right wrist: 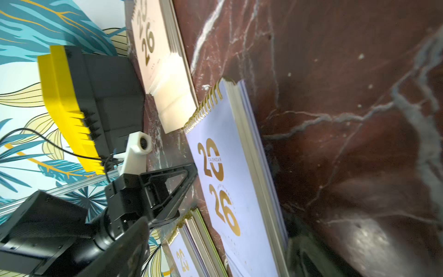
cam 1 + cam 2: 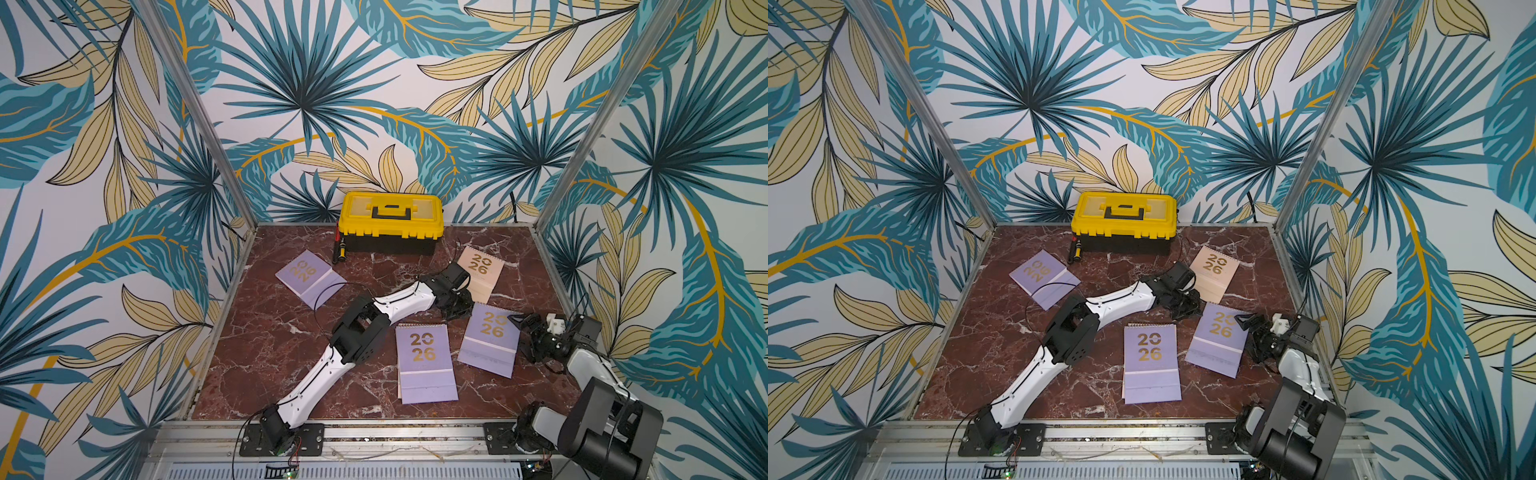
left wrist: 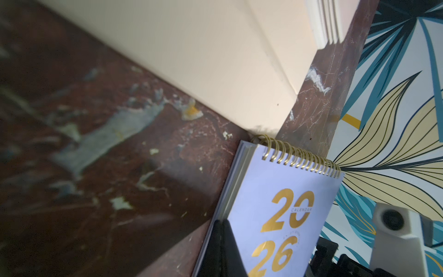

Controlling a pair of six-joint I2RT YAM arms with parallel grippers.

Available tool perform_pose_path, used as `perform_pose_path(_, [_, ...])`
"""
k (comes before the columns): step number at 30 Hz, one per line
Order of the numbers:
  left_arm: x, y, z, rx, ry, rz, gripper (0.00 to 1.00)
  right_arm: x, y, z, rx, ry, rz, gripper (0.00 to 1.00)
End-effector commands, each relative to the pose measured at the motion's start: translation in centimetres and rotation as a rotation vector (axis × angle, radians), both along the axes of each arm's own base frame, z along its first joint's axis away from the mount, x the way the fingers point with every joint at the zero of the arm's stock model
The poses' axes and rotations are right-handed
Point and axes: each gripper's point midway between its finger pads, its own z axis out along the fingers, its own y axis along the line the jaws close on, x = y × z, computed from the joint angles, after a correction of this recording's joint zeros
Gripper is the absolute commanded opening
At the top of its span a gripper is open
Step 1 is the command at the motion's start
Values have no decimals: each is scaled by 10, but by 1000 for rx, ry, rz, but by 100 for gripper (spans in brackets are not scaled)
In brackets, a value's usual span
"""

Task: Stack the calendars
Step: Pick up the calendar at the center of the board.

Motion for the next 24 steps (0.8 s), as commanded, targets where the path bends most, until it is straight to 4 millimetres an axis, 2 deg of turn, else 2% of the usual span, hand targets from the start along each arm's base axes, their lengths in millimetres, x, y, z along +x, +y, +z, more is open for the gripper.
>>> perform_pose_path(1, [-25,-4,-28,41,65,-55,0,4,20,16,100,-80,68,88])
perform_pose_path(4, [-25,-4,-28,40,66,-56,0,6,21,13,125,-87,65,87])
perform_pose_path(9, [-24,-4,-26,38,64,-55,0,15,24,21,198,-167,54,83])
perform_pose_path(15, [-23,-3,-26,37,66,-53,0,10,23,16,162,-130,58,77])
perform_pose_path(17, [-23,-3,-26,36,66,-53,0,7,22,9,140,-95,62,72])
perform_pose_path(22, [-21,-6,-18,16,66,-58,0,-2,16,-10,75,3,52,48])
perform_pose_path(24, [-20,-8,-12,1,62,-62,1,-5,13,-13,42,32,49,41])
